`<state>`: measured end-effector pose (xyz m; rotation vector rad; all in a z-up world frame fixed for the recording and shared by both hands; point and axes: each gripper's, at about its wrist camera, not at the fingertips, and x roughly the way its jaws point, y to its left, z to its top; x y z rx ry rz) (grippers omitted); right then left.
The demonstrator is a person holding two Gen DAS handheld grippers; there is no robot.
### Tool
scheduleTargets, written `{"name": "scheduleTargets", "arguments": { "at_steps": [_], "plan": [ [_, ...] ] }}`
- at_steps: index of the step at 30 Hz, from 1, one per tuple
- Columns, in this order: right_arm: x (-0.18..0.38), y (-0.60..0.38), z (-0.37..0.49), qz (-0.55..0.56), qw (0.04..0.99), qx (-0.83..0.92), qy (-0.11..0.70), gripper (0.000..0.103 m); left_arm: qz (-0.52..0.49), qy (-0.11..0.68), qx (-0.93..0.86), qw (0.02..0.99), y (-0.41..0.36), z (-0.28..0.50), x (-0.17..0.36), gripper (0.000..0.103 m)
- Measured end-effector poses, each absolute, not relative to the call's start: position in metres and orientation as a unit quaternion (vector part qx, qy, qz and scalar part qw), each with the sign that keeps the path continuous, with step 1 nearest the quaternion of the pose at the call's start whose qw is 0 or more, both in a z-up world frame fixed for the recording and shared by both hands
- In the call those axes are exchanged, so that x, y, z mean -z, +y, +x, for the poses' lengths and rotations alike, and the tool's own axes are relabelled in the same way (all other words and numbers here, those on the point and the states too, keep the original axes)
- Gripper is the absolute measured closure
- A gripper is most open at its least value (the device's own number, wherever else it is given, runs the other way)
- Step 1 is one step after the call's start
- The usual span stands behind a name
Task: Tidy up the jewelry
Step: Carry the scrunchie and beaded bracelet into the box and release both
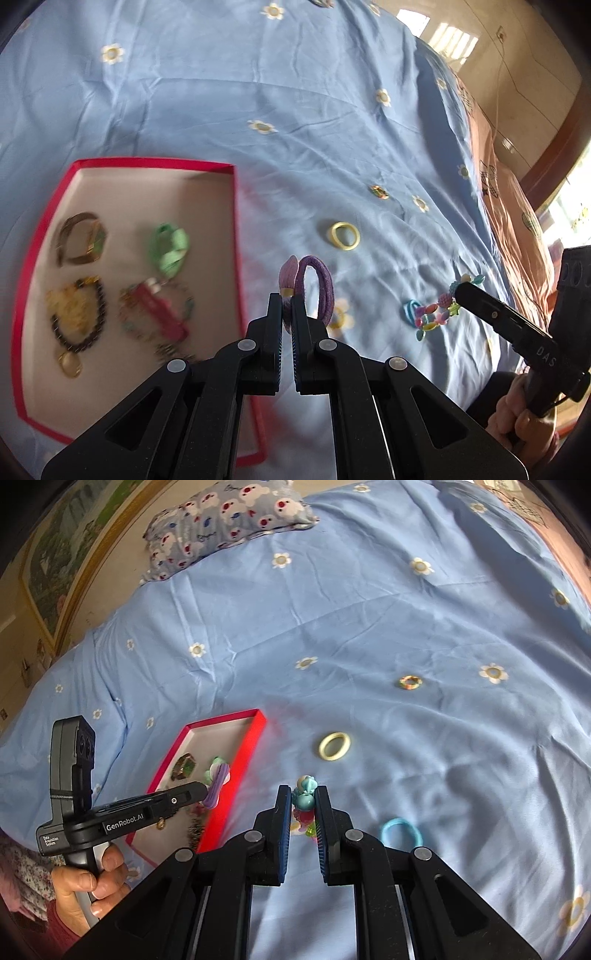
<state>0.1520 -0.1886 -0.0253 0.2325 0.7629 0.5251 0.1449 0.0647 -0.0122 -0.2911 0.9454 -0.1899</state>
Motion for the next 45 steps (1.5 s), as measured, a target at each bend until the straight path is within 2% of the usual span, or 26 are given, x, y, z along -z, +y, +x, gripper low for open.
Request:
{"name": "scheduleTargets", "arguments": {
  "at_steps": [24,45],
  "plan": [
    [0.029,-0.113,0.129,0.08,0.862,-0.326,0.381,0.091,-0.179,0.445,0.004,0.878,0.151,0.075,0.019,0.099],
    [0.029,-0.037,0.109,0.047,0.829,-0.399,0.388,0.091,-0.188,0.452,-0.035,0.871,0.184,0.051,0.032,0.099]
  ]
}}
